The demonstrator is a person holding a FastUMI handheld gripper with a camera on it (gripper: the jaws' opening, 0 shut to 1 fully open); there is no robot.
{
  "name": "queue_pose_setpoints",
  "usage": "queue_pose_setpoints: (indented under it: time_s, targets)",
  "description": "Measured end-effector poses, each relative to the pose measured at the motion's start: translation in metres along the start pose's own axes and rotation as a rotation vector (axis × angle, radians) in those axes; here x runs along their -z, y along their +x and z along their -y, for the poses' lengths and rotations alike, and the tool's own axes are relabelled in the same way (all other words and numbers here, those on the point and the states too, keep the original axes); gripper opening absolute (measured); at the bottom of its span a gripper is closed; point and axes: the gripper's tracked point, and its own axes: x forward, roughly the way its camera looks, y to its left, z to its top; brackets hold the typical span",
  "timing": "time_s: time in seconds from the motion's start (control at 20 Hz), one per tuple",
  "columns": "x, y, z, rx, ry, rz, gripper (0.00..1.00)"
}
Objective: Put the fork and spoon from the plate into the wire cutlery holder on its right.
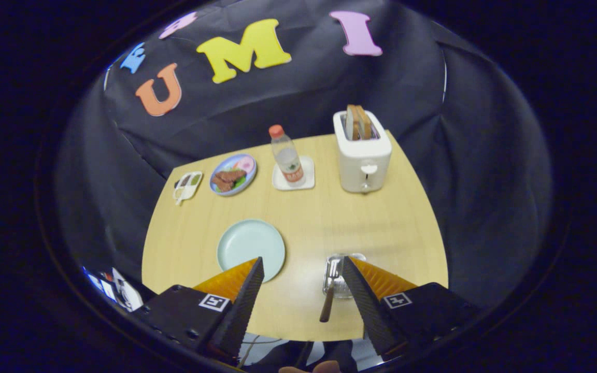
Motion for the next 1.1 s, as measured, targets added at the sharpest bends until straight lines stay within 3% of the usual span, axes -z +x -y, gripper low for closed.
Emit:
queue_pose_setpoints:
  time_s: [0.25, 0.45, 0.6, 1.1]
  targets:
    - [-0.033, -0.057, -0.017, -0.039, -0.041, 0.339, 0.92]
    - [-0.052, -0.098, -0.013, 0.028, -0.105, 0.624, 0.93]
    - [-0.051, -0.119, -0.017, 0.054, -0.146, 0.765, 0.93]
    - [-0.026, -0.153, -0.010, 0.063, -0.126, 0.839, 0.93]
